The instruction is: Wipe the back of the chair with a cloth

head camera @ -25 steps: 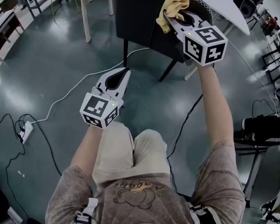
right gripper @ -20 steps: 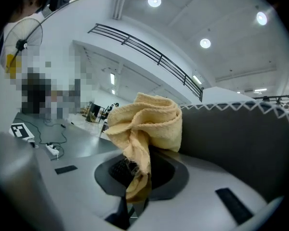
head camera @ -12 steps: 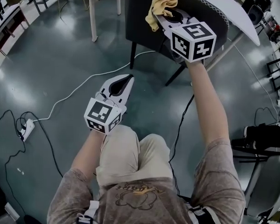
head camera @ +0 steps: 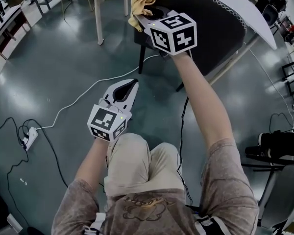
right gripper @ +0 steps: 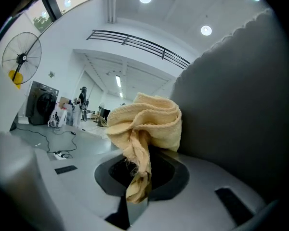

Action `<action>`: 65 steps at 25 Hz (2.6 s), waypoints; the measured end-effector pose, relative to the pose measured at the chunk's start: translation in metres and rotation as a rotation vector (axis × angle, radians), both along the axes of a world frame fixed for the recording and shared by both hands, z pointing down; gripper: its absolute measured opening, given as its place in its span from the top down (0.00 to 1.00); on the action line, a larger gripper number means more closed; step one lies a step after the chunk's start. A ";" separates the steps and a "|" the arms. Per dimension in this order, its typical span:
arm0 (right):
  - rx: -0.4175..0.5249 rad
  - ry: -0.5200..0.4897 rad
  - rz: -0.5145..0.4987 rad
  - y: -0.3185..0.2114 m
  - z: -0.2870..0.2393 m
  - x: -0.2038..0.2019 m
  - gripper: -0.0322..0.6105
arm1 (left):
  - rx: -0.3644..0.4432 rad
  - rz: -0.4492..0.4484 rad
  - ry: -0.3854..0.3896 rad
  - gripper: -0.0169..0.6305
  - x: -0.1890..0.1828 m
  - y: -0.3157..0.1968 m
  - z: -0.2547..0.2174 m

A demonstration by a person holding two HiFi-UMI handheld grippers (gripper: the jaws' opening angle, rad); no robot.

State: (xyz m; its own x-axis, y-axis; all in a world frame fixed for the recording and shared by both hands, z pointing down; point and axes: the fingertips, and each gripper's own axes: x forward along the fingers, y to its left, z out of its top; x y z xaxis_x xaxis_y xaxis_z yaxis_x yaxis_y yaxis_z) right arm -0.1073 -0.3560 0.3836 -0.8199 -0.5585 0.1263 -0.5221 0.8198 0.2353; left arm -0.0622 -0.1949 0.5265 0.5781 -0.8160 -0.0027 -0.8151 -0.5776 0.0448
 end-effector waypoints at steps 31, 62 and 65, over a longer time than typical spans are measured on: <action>0.083 0.050 0.287 0.095 0.063 0.241 0.85 | -0.018 0.050 -0.014 0.96 0.020 0.012 0.013; 0.062 0.096 0.293 0.051 0.071 0.238 0.85 | 0.000 0.056 -0.019 0.96 0.012 0.006 0.011; 0.051 0.081 0.248 0.044 0.071 0.211 0.85 | -0.006 0.046 -0.018 0.96 0.005 0.006 0.013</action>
